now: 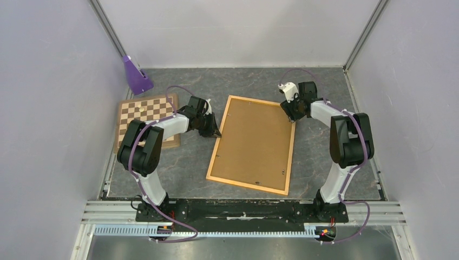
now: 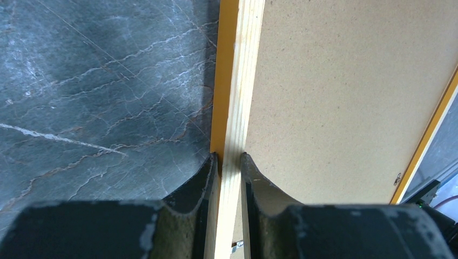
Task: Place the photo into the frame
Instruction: Install the photo frame at the center of the board.
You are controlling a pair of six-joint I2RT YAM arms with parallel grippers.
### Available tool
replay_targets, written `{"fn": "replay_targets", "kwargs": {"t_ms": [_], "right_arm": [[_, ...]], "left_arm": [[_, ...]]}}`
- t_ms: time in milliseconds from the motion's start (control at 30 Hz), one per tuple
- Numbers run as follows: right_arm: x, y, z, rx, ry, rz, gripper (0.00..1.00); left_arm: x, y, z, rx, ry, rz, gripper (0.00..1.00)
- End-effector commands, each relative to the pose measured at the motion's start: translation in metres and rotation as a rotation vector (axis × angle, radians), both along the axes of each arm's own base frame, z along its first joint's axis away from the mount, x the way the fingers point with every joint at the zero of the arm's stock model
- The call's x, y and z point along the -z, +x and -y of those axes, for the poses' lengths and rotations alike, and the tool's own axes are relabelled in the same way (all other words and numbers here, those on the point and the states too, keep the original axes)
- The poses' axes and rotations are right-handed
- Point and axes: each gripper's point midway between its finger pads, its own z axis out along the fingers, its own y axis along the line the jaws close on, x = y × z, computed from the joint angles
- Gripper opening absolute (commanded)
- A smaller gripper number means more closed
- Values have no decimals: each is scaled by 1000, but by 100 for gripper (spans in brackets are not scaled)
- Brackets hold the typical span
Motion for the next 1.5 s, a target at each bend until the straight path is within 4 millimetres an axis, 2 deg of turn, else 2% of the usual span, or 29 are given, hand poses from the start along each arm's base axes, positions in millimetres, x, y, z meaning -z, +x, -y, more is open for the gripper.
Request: {"fn": "replay_targets", "kwargs": {"t_ms": [0, 300, 600, 633, 700, 800, 933, 1100, 1467], "right_arm": [[35, -43, 17, 141, 6, -202, 59], [48, -49, 18, 256, 134, -273, 51], [67, -64, 3, 292, 267, -371, 40], [69, -65, 13, 324, 277, -374, 40], [71, -66, 12, 330, 289, -379, 36], [72, -64, 11, 329, 300, -377, 30], [71, -58, 9, 323, 311, -371, 28], [71, -57, 9, 297, 298, -376, 23], [75, -60, 30, 145, 118, -453, 22]], "left_arm": [[14, 3, -30, -95, 100, -10, 2], [12, 3, -30, -92, 97, -5, 2], [12, 3, -29, -92, 96, -1, 2], [12, 3, -30, -93, 97, -1, 2], [12, 3, -29, -93, 95, -2, 2], [12, 3, -29, -92, 95, -2, 2], [11, 2, -29, -91, 95, 0, 2], [11, 3, -29, -90, 95, 1, 2], [11, 3, -29, -90, 96, 3, 2]]}}
